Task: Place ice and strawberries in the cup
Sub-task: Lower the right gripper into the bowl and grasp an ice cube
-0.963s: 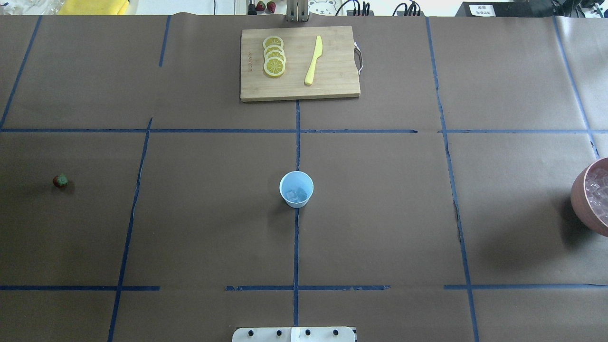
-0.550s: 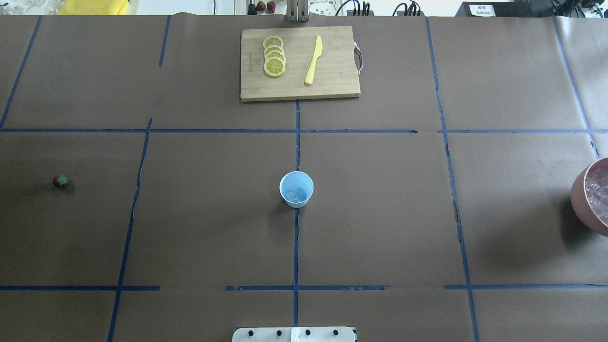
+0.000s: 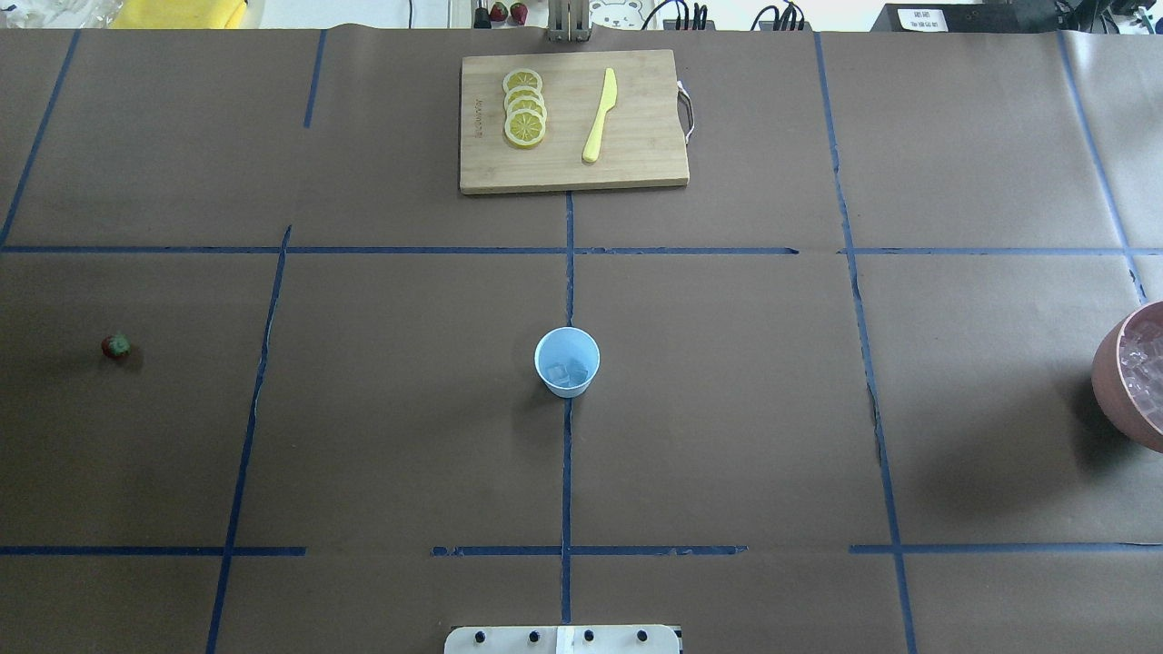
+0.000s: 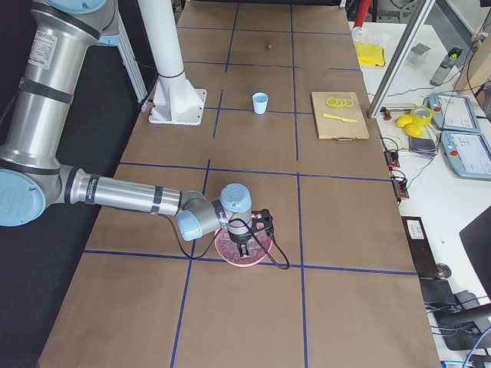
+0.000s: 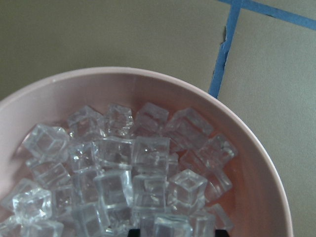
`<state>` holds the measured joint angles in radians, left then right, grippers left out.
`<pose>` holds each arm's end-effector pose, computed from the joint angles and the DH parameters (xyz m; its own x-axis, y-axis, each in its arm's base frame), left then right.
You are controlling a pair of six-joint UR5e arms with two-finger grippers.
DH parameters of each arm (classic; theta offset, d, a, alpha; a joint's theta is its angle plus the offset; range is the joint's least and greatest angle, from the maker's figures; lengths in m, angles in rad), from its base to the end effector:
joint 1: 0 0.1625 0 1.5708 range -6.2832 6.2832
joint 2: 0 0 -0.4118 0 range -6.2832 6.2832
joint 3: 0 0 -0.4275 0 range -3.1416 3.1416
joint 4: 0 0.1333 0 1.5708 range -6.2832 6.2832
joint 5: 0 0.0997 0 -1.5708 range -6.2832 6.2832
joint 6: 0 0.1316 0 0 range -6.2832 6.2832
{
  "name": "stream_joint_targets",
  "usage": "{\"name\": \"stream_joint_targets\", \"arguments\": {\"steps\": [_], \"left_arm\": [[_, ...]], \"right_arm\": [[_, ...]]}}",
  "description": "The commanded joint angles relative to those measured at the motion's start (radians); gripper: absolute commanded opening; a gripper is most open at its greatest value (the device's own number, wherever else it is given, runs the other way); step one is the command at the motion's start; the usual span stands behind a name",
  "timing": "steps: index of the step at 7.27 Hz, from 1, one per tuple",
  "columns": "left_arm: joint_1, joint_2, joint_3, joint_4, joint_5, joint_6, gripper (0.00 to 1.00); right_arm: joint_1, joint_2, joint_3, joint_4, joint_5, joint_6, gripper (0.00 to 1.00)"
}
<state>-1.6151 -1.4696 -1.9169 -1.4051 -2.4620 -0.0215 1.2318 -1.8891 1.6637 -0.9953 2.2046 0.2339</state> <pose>-0.0521 -0.4772 0.5431 0.6295 0.0122 -0.7769 0.0577 0.9964 0.0624 -0.0867 -0.4125 0.7146 0.7459 -0.2417 0.6206 0.1434 0.9683 0.2047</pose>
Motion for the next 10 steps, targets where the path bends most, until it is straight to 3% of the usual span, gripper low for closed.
{"name": "stream_joint_targets", "arguments": {"steps": [1, 3, 5, 6, 8, 10], "left_arm": [[0.0, 0.0, -0.001, 0.002, 0.0, 0.0, 1.0], [0.0, 0.0, -0.004, 0.002, 0.0, 0.0, 1.0], [0.0, 0.0, -0.004, 0.008, 0.0, 0.002, 1.0], [0.0, 0.0, -0.004, 0.008, 0.0, 0.002, 1.0], [0.0, 0.0, -0.004, 0.008, 0.0, 0.0, 1.0], [0.0, 0.0, -0.001, 0.009, 0.0, 0.0, 1.0]], "right_arm": [[0.0, 0.004, 0.004, 0.0, 0.0, -0.002, 0.03], [0.003, 0.008, 0.025, 0.0, 0.007, -0.001, 0.0], [0.018, -0.002, 0.107, -0.058, 0.024, -0.001, 0.0], [0.034, -0.004, 0.202, -0.156, 0.03, -0.001, 0.0], [0.049, 0.031, 0.45, -0.479, 0.029, -0.001, 0.0], [-0.028, 0.228, 0.478, -0.668, 0.026, 0.059, 0.0]]}}
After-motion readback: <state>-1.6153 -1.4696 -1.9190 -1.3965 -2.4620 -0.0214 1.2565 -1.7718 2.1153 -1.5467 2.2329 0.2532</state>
